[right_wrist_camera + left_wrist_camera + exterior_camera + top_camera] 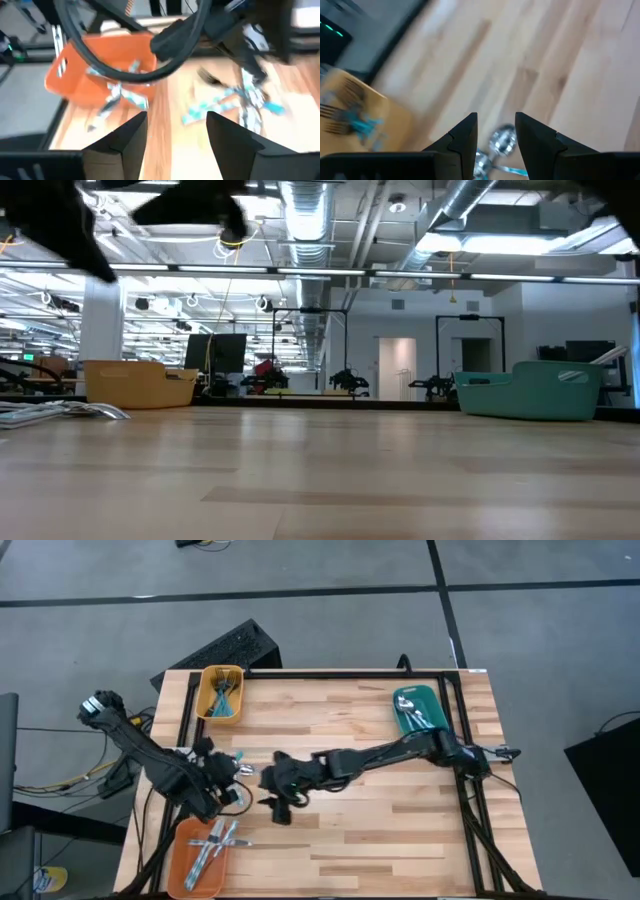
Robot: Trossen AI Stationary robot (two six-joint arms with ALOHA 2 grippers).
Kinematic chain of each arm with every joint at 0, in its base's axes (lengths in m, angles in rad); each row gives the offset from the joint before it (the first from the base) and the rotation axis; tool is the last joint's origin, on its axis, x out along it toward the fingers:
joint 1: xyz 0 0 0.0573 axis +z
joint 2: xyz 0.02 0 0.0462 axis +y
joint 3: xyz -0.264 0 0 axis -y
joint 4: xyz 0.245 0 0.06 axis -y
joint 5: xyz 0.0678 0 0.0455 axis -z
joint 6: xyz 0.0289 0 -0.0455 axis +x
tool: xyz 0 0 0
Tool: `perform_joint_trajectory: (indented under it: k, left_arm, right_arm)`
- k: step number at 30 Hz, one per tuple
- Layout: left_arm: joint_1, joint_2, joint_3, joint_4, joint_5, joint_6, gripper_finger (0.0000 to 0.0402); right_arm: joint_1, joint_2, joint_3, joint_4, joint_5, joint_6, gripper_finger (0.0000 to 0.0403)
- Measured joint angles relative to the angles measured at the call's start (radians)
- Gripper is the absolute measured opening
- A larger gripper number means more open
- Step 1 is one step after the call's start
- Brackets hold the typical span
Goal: Sort silverware by color (type)
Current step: Put the white-blue spoon into the blue bin
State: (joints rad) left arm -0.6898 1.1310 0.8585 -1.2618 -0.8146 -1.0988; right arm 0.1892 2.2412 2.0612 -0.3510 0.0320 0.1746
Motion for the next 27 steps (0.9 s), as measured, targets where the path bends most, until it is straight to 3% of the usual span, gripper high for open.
perform_joint_trajectory:
  k: [2,7,13,16,23,27]
  left_arm:
    - [0.032,0.001,-0.058,0.094,0.043,0.038,0.0120]
    - [0.173,0.000,-0.145,0.220,0.162,0.135,0.0120]
    - [0.376,0.007,-0.237,0.456,0.389,0.410,0.0120]
    - [0.460,0.026,-0.277,0.536,0.500,0.514,0.0120]
    - [0.573,0.099,-0.282,0.512,0.532,0.645,0.0120]
    - [0.621,0.171,-0.276,0.520,0.611,0.707,0.0125]
  right_arm:
    - [0.012,-0.091,-0.141,0.017,0.043,0.010,0.0221]
    - [0.023,-0.308,-0.553,0.292,0.082,0.116,0.0219]
    - [0.022,-0.479,-0.926,0.619,0.128,0.226,0.0219]
    - [0.023,-0.512,-1.020,0.712,0.128,0.258,0.0219]
    - [0.050,-0.496,-1.061,0.779,0.127,0.271,0.0219]
    - [0.068,-0.485,-1.061,0.783,0.127,0.271,0.0219]
